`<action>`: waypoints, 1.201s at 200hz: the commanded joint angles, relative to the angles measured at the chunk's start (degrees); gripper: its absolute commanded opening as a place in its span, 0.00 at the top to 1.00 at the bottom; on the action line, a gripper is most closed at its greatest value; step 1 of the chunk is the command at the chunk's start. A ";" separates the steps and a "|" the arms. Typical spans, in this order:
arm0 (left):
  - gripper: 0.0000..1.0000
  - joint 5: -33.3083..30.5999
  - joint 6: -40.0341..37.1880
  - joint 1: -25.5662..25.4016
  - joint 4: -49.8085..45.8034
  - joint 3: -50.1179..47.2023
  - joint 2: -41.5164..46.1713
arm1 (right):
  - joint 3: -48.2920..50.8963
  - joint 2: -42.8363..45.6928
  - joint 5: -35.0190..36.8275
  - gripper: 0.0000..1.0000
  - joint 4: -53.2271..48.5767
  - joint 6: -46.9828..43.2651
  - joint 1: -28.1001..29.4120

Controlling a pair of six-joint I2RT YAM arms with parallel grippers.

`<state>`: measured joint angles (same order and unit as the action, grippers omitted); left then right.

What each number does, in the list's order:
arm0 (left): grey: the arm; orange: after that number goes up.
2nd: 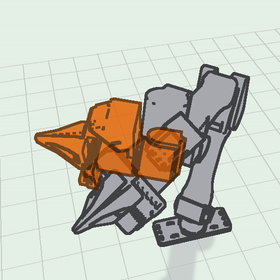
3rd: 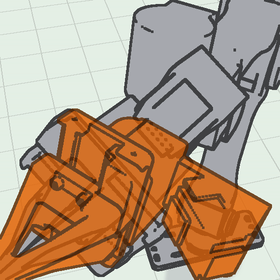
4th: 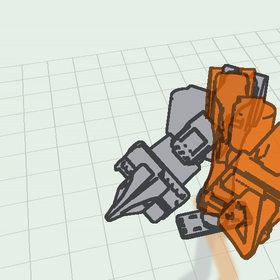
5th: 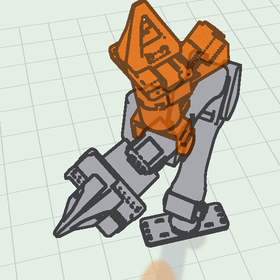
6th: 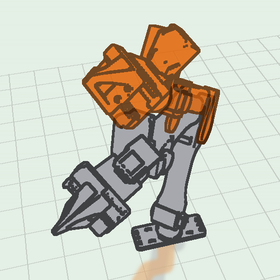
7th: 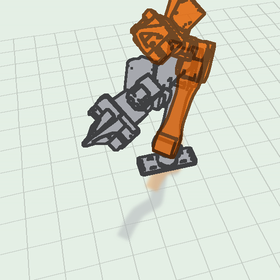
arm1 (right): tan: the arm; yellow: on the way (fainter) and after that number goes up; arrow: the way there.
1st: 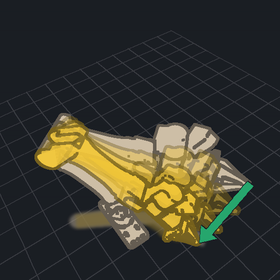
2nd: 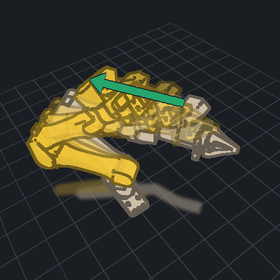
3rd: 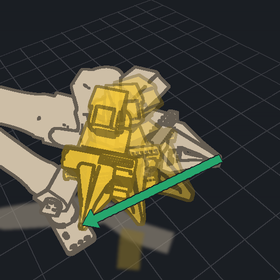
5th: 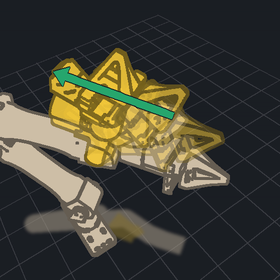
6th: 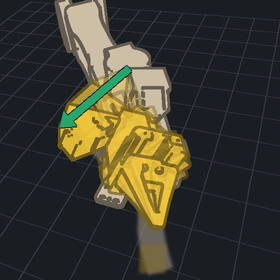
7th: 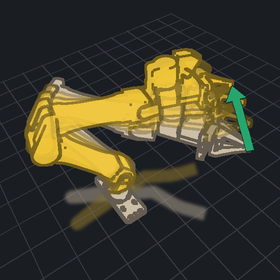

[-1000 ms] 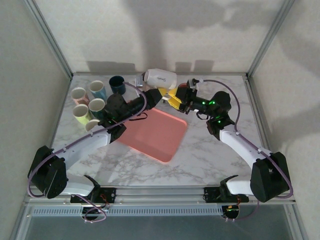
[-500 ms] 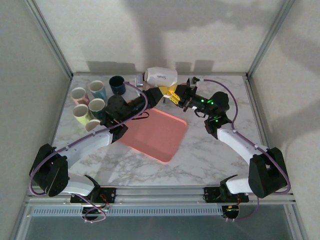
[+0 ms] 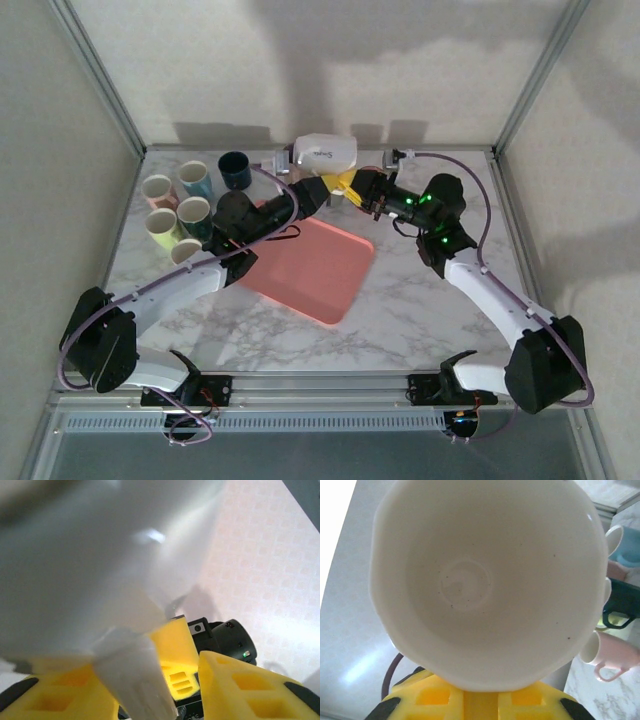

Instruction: Turn the mug right side up

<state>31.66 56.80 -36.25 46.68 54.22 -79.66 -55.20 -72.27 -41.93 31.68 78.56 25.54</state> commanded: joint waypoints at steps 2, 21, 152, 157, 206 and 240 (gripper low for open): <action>0.49 0.58 -4.69 -0.17 -5.55 0.88 1.21 | -5.06 2.92 0.77 1.00 0.92 -6.50 0.48; 0.45 1.46 -6.68 -0.21 -7.82 0.81 1.67 | -5.68 3.27 1.91 1.00 -0.33 -8.21 0.54; 0.34 3.77 -24.87 4.20 -29.60 -1.40 13.90 | -16.37 7.76 13.34 1.00 -38.53 -35.44 -1.73; 0.34 3.43 -25.88 4.47 -31.15 -1.39 14.40 | -17.05 7.91 14.49 1.00 -40.92 -37.17 -1.91; 0.32 -2.36 -34.83 7.57 -43.09 -1.39 19.01 | -24.05 7.17 32.92 1.00 -64.41 -53.75 -3.03; 0.31 -8.18 -39.29 8.22 -46.64 -1.54 21.18 | -25.79 4.35 45.62 1.00 -72.14 -61.59 -3.27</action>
<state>28.60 23.29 -28.62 4.47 53.28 -60.84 -77.38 -66.81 -8.97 -35.68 27.11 22.65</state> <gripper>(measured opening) 0.683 0.165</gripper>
